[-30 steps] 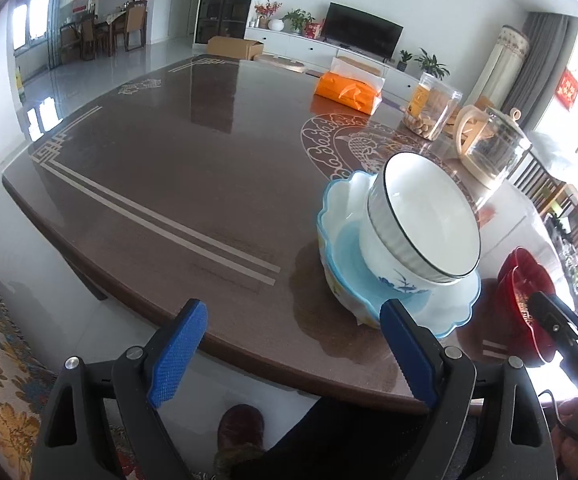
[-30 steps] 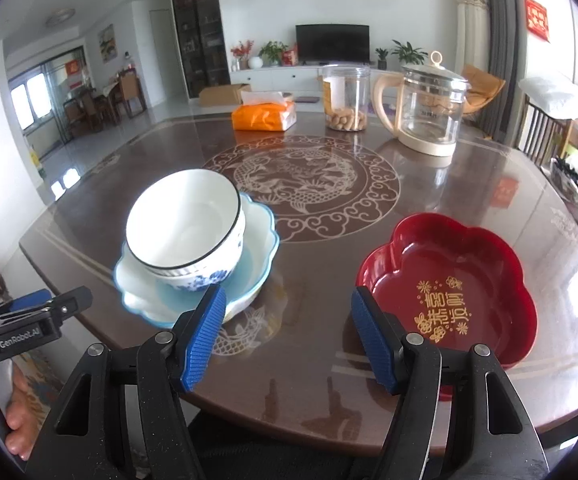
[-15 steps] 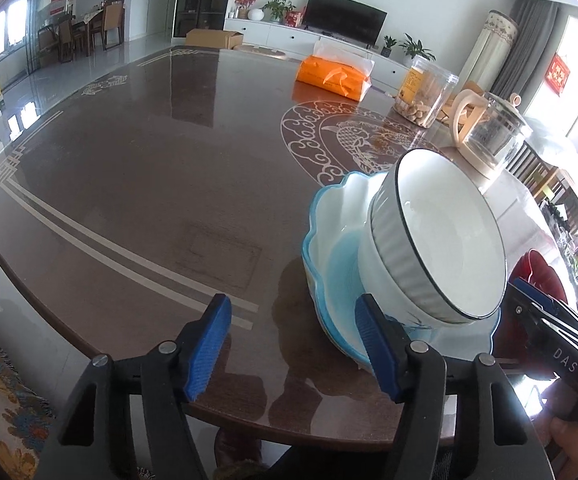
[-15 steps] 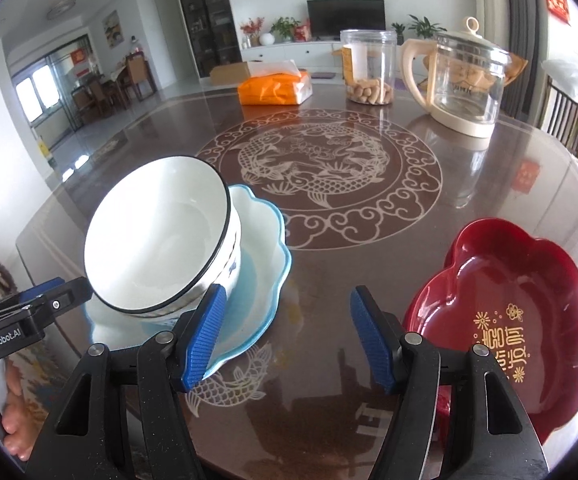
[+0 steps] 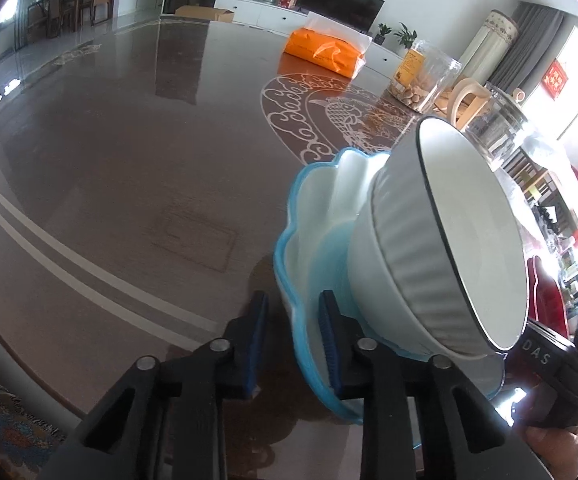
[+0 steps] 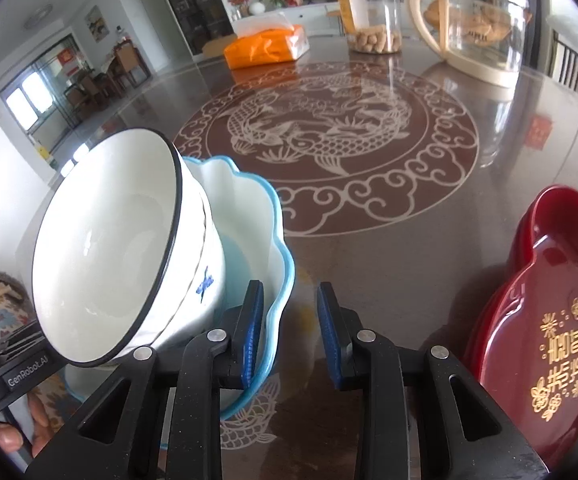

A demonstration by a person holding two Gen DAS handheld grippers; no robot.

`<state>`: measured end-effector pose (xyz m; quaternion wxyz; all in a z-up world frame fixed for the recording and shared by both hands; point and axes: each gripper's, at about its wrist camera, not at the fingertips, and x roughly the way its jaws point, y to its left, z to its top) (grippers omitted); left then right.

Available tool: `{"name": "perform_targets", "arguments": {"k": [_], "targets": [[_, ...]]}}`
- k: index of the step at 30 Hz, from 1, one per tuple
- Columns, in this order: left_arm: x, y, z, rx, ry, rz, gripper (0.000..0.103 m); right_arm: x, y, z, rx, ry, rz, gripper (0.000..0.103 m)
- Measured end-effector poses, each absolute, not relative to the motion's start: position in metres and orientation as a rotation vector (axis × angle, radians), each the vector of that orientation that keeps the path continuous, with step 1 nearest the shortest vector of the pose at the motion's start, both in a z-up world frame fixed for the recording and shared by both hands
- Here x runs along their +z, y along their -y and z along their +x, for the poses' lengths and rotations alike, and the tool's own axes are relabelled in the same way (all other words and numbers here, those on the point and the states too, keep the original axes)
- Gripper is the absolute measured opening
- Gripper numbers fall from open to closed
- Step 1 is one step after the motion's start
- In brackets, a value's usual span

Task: Organize plates and bowls
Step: 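Lift the bowl stack with both tools and carry it over the red plates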

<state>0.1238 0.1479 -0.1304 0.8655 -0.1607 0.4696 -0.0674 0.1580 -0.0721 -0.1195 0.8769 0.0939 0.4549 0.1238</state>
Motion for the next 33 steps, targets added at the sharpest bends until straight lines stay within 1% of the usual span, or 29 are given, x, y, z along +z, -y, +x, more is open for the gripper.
{"name": "perform_targets", "arguments": {"k": [1, 2, 4, 6, 11, 19, 27, 33], "targets": [[-0.129, -0.146, 0.124, -0.127, -0.973, -0.327, 0.017, -0.121, 0.071, 0.159, 0.27, -0.954, 0.199, 0.027], [-0.129, -0.144, 0.123, -0.121, -0.968, -0.314, 0.017, -0.12, 0.067, 0.16, 0.3, -0.952, 0.201, 0.014], [-0.128, -0.143, 0.123, -0.118, -0.959, -0.303, 0.017, -0.118, 0.061, 0.158, 0.277, -0.952, 0.168, 0.014], [-0.127, -0.142, 0.122, -0.117, -0.965, -0.304, 0.016, -0.119, 0.066, 0.159, 0.291, -0.957, 0.219, 0.014], [-0.12, -0.14, 0.113, -0.117, -0.956, -0.288, 0.016, -0.113, 0.067, 0.152, 0.297, -0.951, 0.223, 0.014], [-0.08, -0.13, 0.102, -0.129, -0.917, -0.251, 0.016, -0.084, 0.076, 0.134, 0.3, -0.918, 0.263, 0.014], [-0.039, -0.09, 0.085, -0.212, -0.894, -0.214, 0.016, -0.043, 0.113, 0.1, 0.246, -0.885, 0.322, 0.014], [-0.022, -0.039, 0.089, -0.306, -0.881, -0.199, 0.016, -0.019, 0.161, 0.082, 0.16, -0.837, 0.348, 0.015]]}}
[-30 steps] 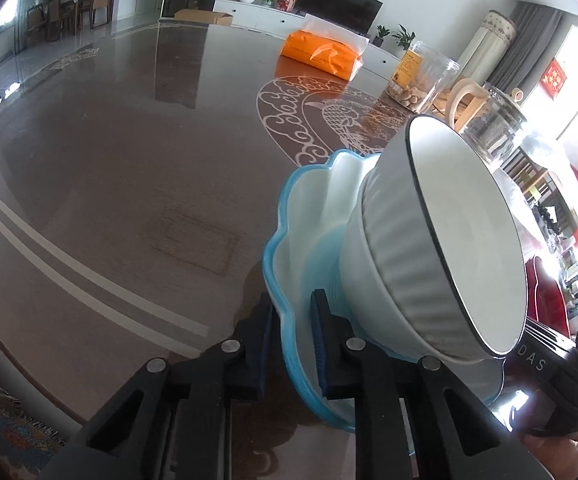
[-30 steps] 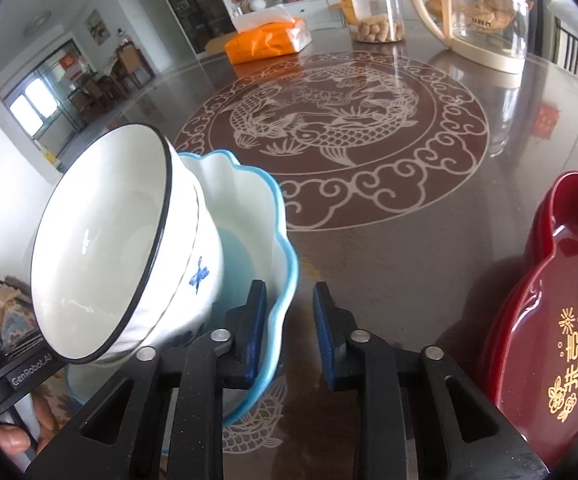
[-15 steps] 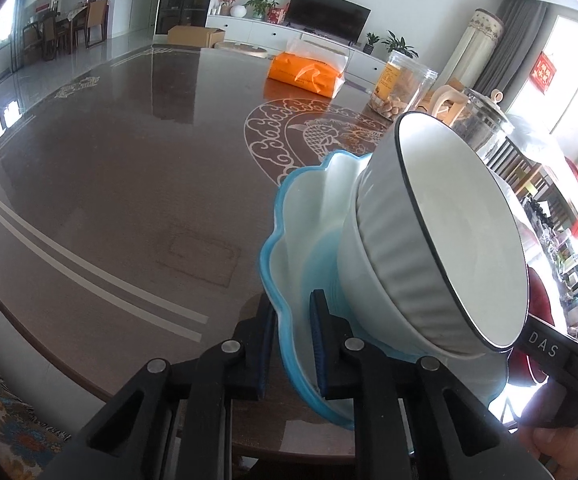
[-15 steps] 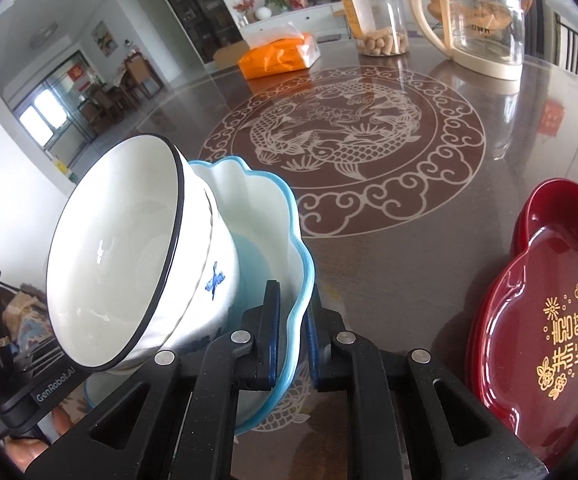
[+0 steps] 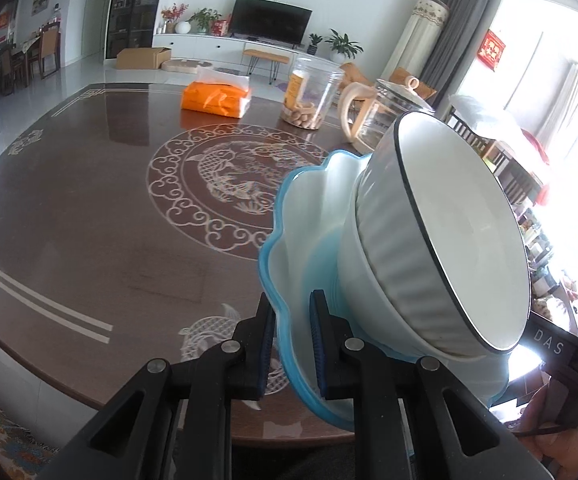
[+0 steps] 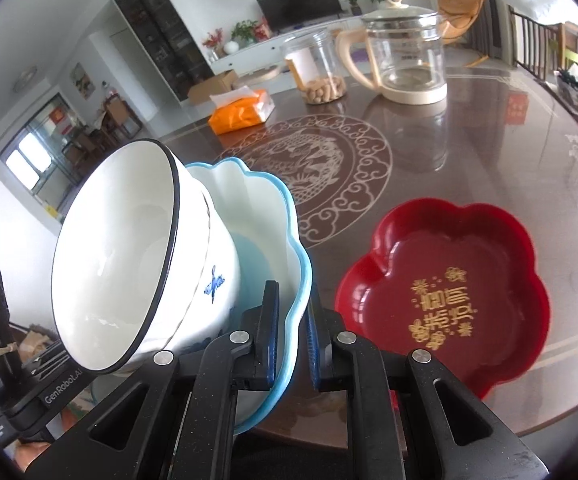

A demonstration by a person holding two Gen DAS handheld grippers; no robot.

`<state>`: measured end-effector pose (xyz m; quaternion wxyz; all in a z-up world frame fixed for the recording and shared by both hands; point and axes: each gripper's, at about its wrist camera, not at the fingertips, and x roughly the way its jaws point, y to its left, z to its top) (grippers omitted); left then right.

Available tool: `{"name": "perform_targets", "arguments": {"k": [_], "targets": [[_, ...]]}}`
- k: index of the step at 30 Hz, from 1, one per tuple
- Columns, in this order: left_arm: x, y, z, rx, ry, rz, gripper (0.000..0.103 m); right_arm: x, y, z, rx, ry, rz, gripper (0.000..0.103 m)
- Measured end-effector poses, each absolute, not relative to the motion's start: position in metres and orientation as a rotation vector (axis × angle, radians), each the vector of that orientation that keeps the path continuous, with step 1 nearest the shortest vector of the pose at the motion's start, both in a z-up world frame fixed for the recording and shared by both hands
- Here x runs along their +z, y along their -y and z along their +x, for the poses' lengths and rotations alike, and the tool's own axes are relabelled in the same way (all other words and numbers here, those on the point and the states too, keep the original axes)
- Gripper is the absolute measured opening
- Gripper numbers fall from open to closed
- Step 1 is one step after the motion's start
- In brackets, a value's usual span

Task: Organize plates and bowls
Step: 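Lift the bowl stack with both tools and carry it over the red plates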

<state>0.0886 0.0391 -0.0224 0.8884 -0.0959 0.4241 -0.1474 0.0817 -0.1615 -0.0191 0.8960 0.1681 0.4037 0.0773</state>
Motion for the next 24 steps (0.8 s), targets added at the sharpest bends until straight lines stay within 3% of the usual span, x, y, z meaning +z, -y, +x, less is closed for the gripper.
{"name": "perform_targets", "arguments": {"k": [11, 24], "targets": [[-0.044, 0.061, 0.11, -0.442, -0.938, -0.157, 0.016, -0.028, 0.253, 0.074, -0.005, -0.818, 0.388, 0.014], [-0.086, 0.095, 0.116, -0.428, -1.013, -0.094, 0.017, -0.072, 0.291, 0.075, -0.043, -0.857, 0.438, 0.014]]}}
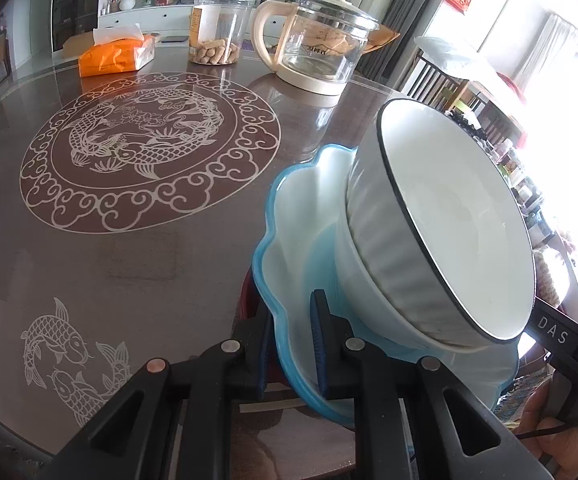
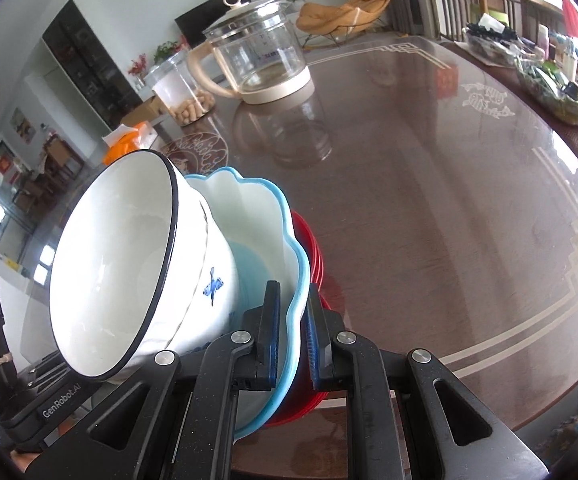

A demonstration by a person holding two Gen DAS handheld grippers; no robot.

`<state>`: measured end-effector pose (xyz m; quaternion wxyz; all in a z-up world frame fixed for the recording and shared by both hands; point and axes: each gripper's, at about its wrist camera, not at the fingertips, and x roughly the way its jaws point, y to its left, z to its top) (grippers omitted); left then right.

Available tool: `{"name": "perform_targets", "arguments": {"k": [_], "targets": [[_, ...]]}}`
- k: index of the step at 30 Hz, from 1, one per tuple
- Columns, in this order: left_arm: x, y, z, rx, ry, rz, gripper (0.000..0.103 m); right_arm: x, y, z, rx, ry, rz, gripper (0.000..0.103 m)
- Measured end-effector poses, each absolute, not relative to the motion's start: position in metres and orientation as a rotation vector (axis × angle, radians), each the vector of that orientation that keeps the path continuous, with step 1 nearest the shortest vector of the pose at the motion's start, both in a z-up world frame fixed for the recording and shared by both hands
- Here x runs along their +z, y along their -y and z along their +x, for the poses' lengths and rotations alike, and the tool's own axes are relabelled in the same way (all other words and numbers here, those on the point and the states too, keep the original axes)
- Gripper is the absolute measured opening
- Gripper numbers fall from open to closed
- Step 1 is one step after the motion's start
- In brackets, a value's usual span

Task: Organize plates and bowls
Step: 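Lift the bowl stack with both tools and carry it over the red plates, then lower the bowl stack onto the red plates and open both tools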

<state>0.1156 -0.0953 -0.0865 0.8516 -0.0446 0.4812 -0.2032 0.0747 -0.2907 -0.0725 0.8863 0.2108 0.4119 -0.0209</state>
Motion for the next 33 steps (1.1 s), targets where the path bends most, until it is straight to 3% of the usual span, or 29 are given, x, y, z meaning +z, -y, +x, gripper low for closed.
{"name": "perform_targets", "arguments": {"k": [6, 8, 15, 16, 18, 19, 27, 31, 33], "targets": [[-0.086, 0.099, 0.114, -0.417, -0.977, -0.057, 0.017, -0.074, 0.29, 0.079, -0.035, -0.839, 0.389, 0.015], [-0.083, 0.097, 0.113, -0.405, -0.962, -0.054, 0.021, -0.074, 0.29, 0.078, -0.028, -0.835, 0.371, 0.019], [-0.074, 0.093, 0.111, -0.417, -0.954, -0.051, 0.032, -0.075, 0.294, 0.076, -0.009, -0.822, 0.376, 0.021], [-0.073, 0.091, 0.11, -0.39, -0.955, -0.041, 0.052, -0.074, 0.295, 0.076, -0.011, -0.817, 0.38, 0.022], [-0.069, 0.083, 0.109, -0.316, -0.931, -0.04, 0.077, -0.067, 0.298, 0.072, -0.03, -0.781, 0.373, 0.035], [-0.067, 0.077, 0.108, -0.312, -0.908, -0.064, 0.08, -0.063, 0.301, 0.071, -0.038, -0.765, 0.376, 0.045], [-0.052, 0.052, 0.099, -0.268, -0.888, -0.055, 0.08, -0.042, 0.314, 0.063, -0.067, -0.712, 0.394, 0.048], [-0.038, 0.05, 0.076, -0.247, -0.862, 0.003, 0.08, -0.022, 0.305, 0.036, -0.115, -0.673, 0.335, 0.064], [-0.029, 0.052, 0.062, -0.25, -0.842, 0.029, 0.08, -0.011, 0.298, 0.019, -0.129, -0.66, 0.308, 0.065]]}}
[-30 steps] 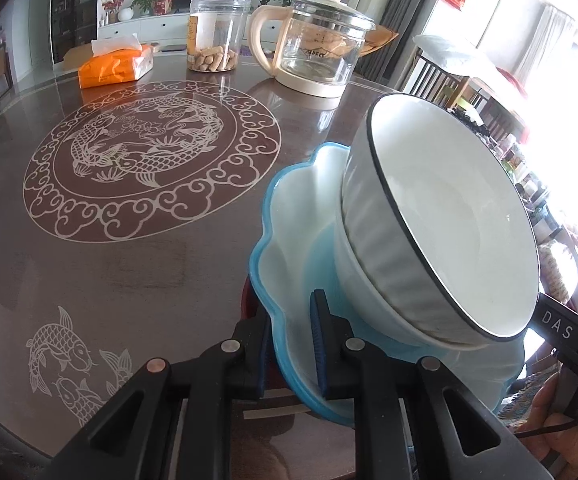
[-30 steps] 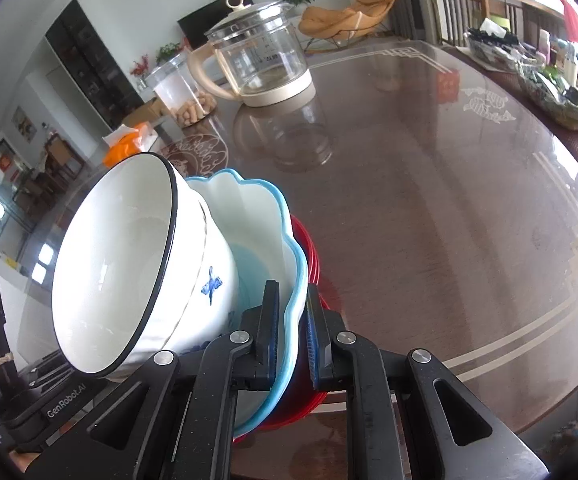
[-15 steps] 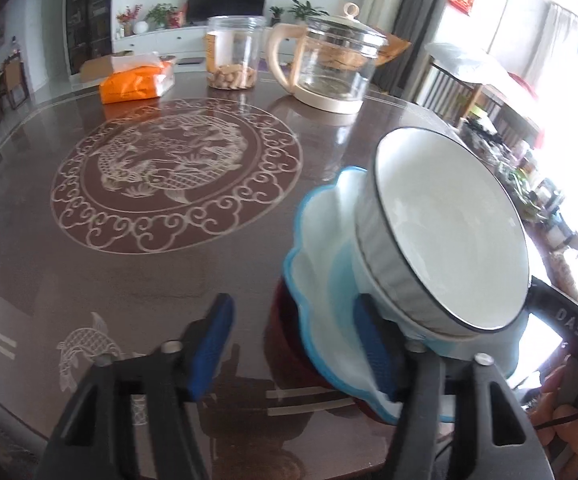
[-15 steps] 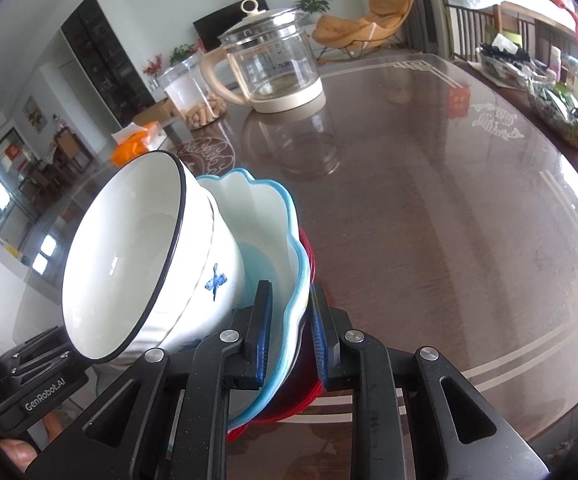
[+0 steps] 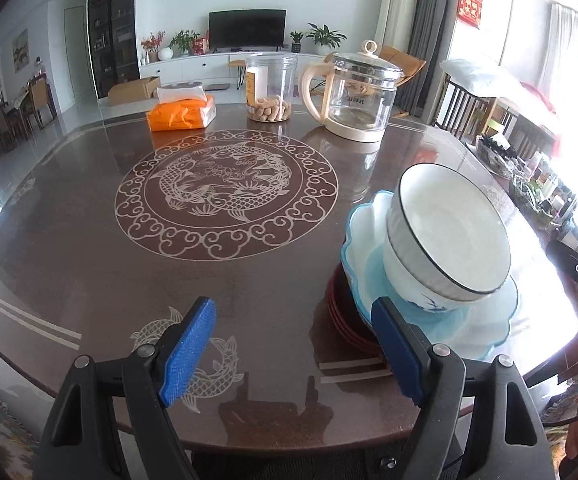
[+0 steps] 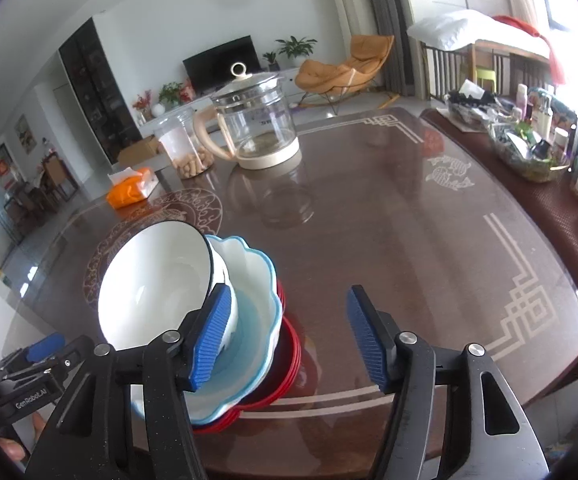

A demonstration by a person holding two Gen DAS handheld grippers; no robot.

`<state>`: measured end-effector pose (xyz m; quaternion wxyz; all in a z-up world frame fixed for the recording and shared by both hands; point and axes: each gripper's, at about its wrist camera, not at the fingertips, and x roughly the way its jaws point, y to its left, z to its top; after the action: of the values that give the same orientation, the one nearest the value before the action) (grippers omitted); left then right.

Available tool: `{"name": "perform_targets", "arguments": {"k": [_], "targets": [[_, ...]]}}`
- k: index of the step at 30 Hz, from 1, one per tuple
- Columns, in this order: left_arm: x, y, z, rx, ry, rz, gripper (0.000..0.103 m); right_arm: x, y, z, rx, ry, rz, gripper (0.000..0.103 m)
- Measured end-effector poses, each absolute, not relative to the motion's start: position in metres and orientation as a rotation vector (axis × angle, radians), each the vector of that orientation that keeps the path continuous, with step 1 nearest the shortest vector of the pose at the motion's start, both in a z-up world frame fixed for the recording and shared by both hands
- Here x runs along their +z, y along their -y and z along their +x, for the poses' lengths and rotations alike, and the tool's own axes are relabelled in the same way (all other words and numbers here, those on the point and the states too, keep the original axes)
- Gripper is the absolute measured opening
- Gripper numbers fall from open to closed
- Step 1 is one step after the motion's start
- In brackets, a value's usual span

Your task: Organize plates and bowls

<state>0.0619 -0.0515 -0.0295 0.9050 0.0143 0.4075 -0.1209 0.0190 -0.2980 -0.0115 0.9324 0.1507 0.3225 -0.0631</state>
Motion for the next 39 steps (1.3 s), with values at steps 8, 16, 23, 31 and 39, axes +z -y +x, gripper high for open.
{"name": "perform_targets", "arguments": {"k": [8, 16, 23, 31, 39], "targets": [[-0.002, 0.061, 0.015, -0.275, -0.804, 0.113, 0.08, 0.007, 0.267, -0.042, -0.153, -0.677, 0.204, 0.072], [0.006, 0.061, -0.015, -0.234, -0.805, 0.119, 0.08, -0.005, 0.253, -0.064, -0.147, -0.752, 0.251, 0.072], [0.008, 0.06, -0.027, -0.221, -0.797, 0.139, 0.08, 0.0, 0.23, -0.079, -0.139, -0.753, 0.195, 0.072], [0.013, 0.057, -0.032, -0.232, -0.784, 0.125, 0.08, 0.0, 0.228, -0.084, -0.152, -0.75, 0.199, 0.072], [0.012, 0.055, -0.034, -0.241, -0.792, 0.118, 0.081, 0.003, 0.223, -0.087, -0.155, -0.726, 0.18, 0.073]]}}
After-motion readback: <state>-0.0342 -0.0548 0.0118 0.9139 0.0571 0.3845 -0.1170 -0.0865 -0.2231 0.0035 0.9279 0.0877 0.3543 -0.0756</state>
